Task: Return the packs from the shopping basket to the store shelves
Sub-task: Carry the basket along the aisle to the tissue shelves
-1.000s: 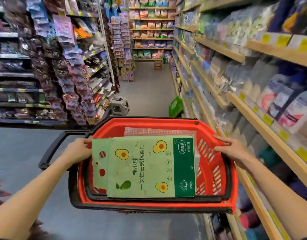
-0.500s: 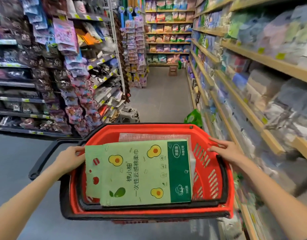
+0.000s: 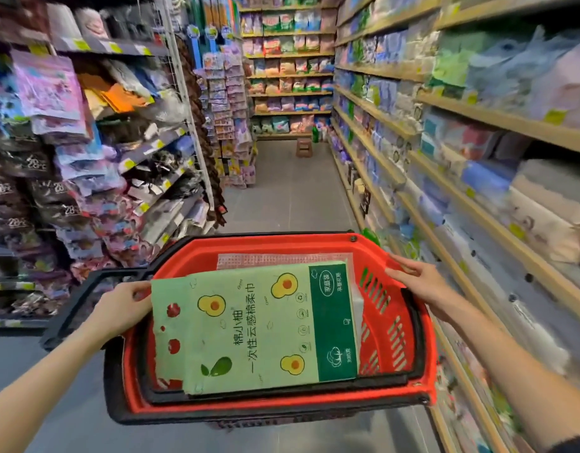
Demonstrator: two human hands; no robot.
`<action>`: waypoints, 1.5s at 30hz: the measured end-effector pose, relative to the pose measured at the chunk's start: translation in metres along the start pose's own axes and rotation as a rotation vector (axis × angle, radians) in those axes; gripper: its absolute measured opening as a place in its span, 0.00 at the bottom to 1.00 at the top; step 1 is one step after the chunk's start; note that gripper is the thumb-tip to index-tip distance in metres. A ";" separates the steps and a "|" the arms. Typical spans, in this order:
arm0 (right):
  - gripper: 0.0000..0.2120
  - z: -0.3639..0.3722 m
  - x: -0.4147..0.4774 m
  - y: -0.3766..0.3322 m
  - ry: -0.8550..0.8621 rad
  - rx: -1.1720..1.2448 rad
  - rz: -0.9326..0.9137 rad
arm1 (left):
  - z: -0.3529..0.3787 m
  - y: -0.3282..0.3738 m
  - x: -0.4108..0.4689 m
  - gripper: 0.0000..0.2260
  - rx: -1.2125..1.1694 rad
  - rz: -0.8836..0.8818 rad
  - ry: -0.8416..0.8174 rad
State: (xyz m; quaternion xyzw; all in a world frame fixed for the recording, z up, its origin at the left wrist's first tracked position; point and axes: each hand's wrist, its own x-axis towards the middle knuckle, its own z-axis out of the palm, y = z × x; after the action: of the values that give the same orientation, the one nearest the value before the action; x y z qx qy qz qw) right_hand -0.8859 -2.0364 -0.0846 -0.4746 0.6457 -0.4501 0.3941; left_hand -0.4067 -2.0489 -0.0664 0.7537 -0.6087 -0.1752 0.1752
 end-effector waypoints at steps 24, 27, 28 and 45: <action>0.21 0.064 0.345 0.020 0.197 0.019 0.198 | 0.079 0.128 0.463 0.26 0.020 0.241 -0.256; 0.21 0.065 0.383 0.022 0.271 0.022 0.210 | 0.098 0.152 0.524 0.24 0.037 0.258 -0.283; 0.22 0.065 0.393 0.025 0.290 0.037 0.221 | 0.105 0.164 0.541 0.20 0.039 0.283 -0.300; 0.24 0.146 0.408 0.111 0.962 0.382 0.506 | 0.273 0.354 0.759 0.29 0.224 0.829 -0.706</action>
State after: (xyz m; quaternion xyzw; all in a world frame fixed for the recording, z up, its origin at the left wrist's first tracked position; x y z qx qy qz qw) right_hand -0.8753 -2.4455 -0.2654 0.0326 0.7529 -0.6157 0.2303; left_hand -0.6903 -2.8755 -0.1751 0.3607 -0.8910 -0.2675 -0.0665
